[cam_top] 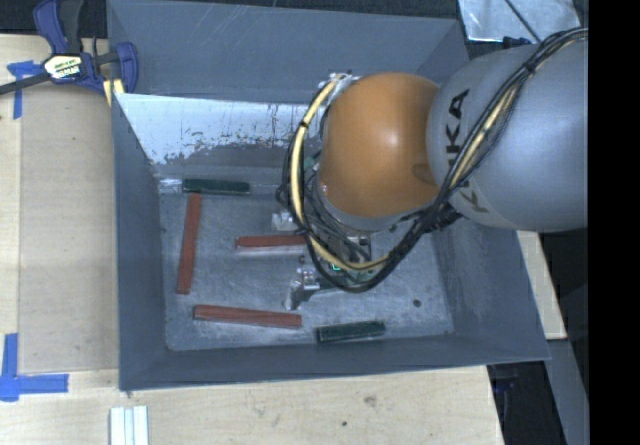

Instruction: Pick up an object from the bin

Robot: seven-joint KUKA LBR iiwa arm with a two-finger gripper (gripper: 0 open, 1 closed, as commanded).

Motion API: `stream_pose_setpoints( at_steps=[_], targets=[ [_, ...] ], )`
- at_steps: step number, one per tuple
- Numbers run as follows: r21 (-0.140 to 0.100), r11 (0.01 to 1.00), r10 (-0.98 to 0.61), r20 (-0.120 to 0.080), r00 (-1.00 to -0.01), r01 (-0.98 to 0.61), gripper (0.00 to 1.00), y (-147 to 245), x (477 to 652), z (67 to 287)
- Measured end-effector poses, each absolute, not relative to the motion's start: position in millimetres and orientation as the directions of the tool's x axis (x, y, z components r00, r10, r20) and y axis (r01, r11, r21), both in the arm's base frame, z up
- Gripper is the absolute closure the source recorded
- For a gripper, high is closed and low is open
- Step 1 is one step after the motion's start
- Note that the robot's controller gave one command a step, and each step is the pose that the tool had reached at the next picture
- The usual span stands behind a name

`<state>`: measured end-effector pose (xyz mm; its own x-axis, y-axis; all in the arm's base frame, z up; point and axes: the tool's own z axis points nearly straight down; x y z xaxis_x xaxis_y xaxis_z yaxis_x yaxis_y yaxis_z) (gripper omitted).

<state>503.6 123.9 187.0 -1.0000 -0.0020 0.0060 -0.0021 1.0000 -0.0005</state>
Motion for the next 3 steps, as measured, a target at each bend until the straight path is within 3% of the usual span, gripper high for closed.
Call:
stream_pose_setpoints(
  at_steps=[1, 2, 3],
  targets=[
    [0.001, 1.000, 0.000, -0.002, -1.000, 0.000, 0.00, 123.3, 505.5, 191.3],
    [0.002, 0.999, 0.044, -0.006, -0.999, 0.044, 0.00, 140.5, 495.0, 113.4],
    [0.000, 0.985, -0.172, 0.000, -0.985, -0.172, 0.00, 67.3, 507.2, 80.4]
  ],
)
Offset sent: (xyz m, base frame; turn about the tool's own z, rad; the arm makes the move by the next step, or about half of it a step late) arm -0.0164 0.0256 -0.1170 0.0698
